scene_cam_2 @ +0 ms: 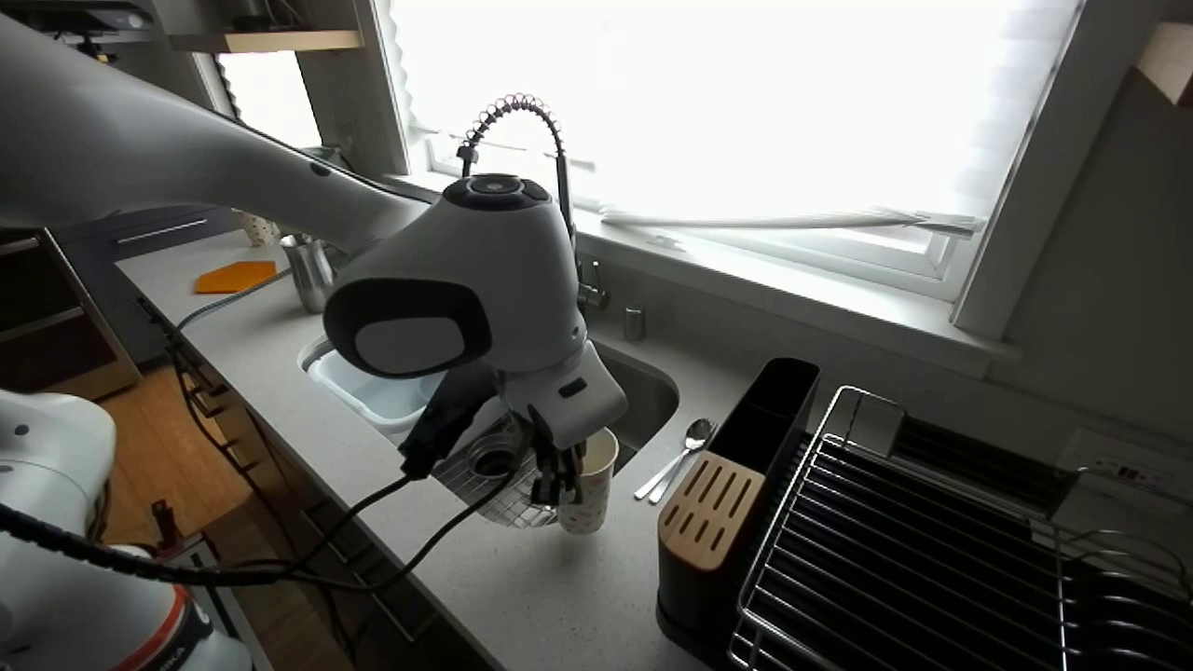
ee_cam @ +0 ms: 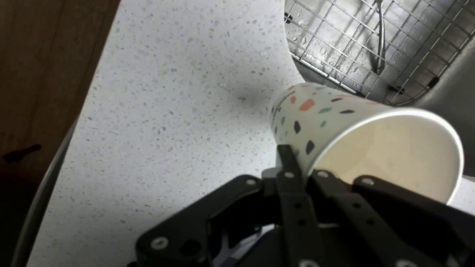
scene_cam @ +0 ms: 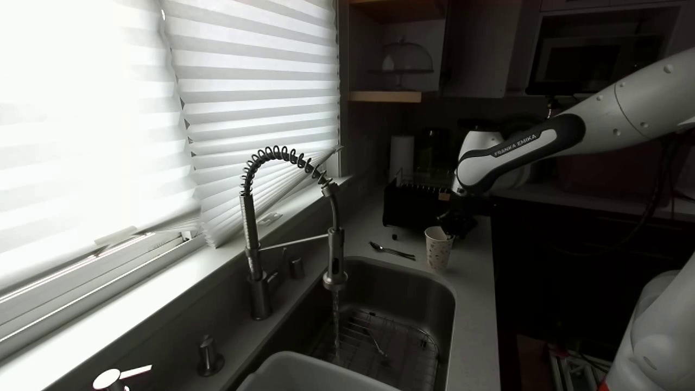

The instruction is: Fill the cup with water

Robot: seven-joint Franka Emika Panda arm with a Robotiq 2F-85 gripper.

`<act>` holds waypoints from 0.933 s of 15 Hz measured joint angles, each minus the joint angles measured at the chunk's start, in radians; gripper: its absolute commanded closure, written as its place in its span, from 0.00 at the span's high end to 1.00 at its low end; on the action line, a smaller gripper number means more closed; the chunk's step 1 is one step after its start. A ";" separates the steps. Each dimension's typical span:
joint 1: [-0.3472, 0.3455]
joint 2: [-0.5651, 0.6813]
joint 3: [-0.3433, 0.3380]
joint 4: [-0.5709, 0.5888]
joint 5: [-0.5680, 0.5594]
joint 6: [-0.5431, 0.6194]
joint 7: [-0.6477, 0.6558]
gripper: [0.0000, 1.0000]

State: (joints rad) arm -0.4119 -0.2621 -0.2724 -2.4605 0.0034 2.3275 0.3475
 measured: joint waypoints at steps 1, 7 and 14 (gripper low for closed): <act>-0.005 0.004 -0.002 -0.002 0.000 -0.001 0.008 0.00; -0.016 0.039 -0.011 -0.003 0.000 -0.007 0.034 0.00; -0.021 0.045 -0.020 0.002 -0.005 -0.011 0.044 0.57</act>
State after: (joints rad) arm -0.4329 -0.2175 -0.2923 -2.4586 -0.0014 2.3166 0.3913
